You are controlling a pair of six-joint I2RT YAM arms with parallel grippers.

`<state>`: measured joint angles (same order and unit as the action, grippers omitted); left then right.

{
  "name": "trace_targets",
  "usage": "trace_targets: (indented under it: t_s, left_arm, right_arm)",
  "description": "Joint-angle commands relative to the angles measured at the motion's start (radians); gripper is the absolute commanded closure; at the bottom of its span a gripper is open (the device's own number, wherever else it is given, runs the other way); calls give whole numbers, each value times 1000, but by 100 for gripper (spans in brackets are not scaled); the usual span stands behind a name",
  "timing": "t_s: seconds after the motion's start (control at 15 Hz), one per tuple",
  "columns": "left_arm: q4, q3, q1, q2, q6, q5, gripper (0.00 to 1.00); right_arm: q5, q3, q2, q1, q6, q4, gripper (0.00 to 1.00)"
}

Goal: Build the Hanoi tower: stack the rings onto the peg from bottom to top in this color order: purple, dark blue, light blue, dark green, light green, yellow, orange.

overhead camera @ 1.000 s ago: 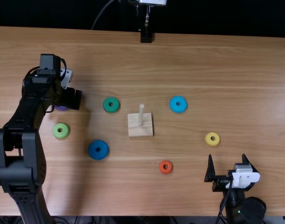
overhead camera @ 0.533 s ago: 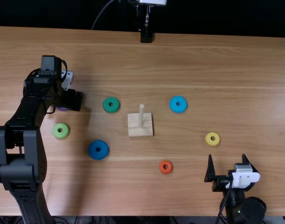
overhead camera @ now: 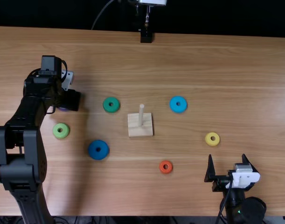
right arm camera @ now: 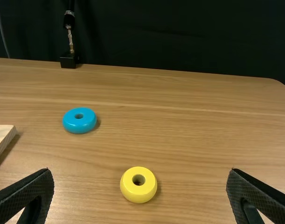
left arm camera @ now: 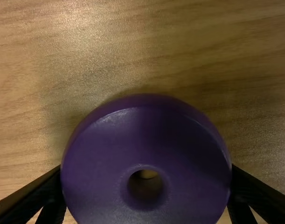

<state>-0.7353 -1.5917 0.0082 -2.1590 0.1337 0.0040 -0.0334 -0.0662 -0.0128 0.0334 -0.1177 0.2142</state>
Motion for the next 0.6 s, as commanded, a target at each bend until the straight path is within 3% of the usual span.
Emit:
trace_targets:
  t_s: [0.0, 0.07, 0.27, 0.53]
  left_arm:
    - [-8, -62, 6, 64, 23, -2, 100]
    - [-27, -70, 3, 108, 23, 13, 100]
    - [-283, -129, -14, 199, 15, 16, 100]
    - [-472, -177, -109, 335, 1, 18, 100]
  right_arm:
    - [-7, 51, 13, 10, -2, 76, 0]
    - [-7, 51, 13, 10, 0, 76, 0]
    - [-5, 51, 13, 10, -2, 76, 0]
    - [-7, 51, 13, 10, 0, 76, 0]
